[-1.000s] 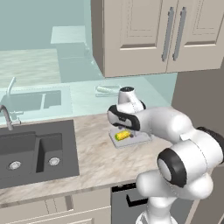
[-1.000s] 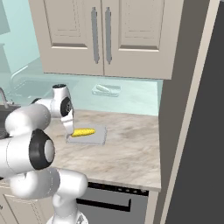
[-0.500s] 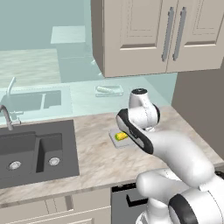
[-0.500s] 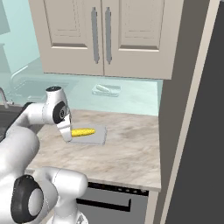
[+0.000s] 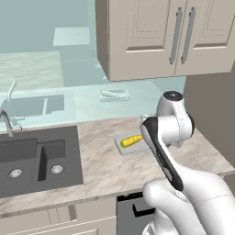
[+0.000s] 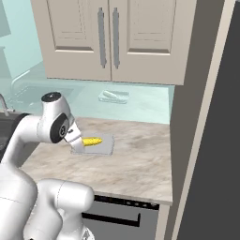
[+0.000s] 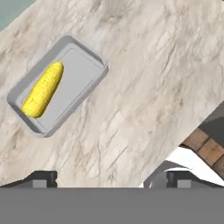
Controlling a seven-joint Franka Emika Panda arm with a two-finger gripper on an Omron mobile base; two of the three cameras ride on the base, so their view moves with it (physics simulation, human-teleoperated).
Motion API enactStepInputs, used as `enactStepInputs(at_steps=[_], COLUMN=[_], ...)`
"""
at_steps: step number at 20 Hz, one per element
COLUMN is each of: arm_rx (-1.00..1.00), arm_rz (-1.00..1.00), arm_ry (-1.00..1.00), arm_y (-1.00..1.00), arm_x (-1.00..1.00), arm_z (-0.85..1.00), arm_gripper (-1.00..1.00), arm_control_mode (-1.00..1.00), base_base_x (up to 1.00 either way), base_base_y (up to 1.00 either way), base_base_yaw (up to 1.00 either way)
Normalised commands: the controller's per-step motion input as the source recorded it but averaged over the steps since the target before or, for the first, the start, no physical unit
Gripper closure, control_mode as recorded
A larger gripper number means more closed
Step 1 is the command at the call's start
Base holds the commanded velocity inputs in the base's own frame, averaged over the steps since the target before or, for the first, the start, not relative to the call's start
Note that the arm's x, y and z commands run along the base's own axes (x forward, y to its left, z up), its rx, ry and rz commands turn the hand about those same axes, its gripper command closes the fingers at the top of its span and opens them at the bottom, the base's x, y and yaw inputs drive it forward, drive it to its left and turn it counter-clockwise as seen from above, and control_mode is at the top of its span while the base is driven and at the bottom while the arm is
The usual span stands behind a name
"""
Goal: Take the carrot and corn out of the freezer and place them in the tupperware container on the counter. Then put the tupperware containing the vegetables back in the freezer.
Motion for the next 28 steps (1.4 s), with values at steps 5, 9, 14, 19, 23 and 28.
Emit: enactStepInputs(at_steps=[5,9,14,19,23,28], arm_rx=[-0.11,-0.21,-0.11,-0.03,0.0,0.0], arm_rz=[0.4,0.35,0.22,0.19,0.17,0.06], arm_ry=[-0.06,-0.02,-0.06,-0.19,-0.19,0.0], arm_y=[-0.23,0.0,0.0,0.0,0.0,0.0], arm_x=[-0.59,-0.47,-0.56,-0.52,-0.38,-0.36], arm_z=[0.46,0.44,0.72,0.59,0.44,0.27], arm_gripper=[-1.0,-1.0,-1.0,-1.0,-1.0,-1.0], arm_control_mode=[-1.0,-1.0,-1.0,-1.0,-1.0,-1.0], base_base_x=[0.0,0.0,0.0,0.0,0.0,0.0], base_base_y=[0.0,0.0,0.0,0.0,0.0,0.0], base_base_yaw=[0.0,0.0,0.0,0.0,0.0,0.0])
